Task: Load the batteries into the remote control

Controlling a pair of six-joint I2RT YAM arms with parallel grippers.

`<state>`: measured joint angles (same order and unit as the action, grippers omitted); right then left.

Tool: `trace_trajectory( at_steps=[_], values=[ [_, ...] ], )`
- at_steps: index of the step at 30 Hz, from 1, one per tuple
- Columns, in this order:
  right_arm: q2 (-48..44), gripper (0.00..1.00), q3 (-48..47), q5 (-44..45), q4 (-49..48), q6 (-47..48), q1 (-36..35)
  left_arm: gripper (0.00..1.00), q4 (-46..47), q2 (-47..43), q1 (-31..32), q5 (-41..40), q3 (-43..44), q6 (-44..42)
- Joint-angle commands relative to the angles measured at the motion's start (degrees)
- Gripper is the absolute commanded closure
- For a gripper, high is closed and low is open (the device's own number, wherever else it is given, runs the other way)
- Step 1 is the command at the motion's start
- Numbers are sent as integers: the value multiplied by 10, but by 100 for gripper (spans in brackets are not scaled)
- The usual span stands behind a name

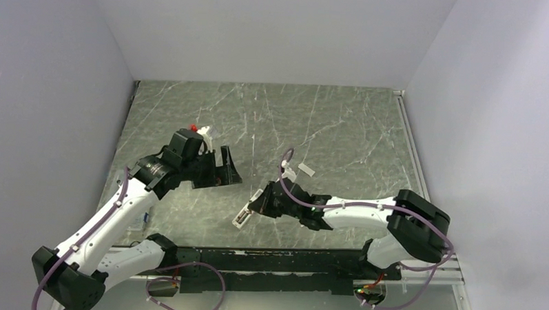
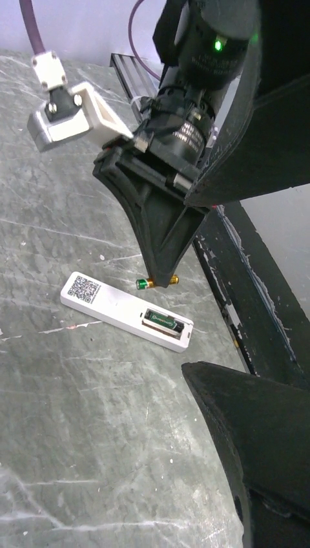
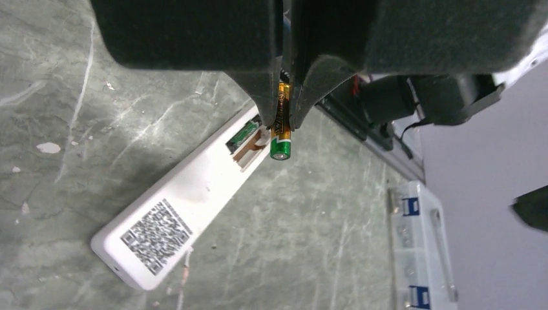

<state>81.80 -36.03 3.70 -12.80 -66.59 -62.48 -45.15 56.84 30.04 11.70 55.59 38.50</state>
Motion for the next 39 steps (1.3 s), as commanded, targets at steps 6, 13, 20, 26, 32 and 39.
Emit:
trace_trajectory(
  at_steps=[6, 13, 20, 26, 32, 39],
  values=[
    [40, 100, -36, 156, 23, -107, -54, 3, -12, -23, 0, 17, 6, -50],
    [64, 100, -56, 190, 57, -158, -76, 3, -5, -28, 0, 32, -3, -66],
    [89, 100, -72, 214, 75, -212, -96, 3, -4, -40, 0, 36, -11, -78],
    [105, 100, -89, 236, 101, -248, -109, 3, -3, -51, 0, 36, -25, -91],
    [118, 100, -102, 244, 125, -278, -117, 3, 6, -54, 0, 46, -32, -94],
    [131, 99, -115, 247, 132, -288, -117, 3, 11, -53, 0, 52, -37, -97]
  ],
)
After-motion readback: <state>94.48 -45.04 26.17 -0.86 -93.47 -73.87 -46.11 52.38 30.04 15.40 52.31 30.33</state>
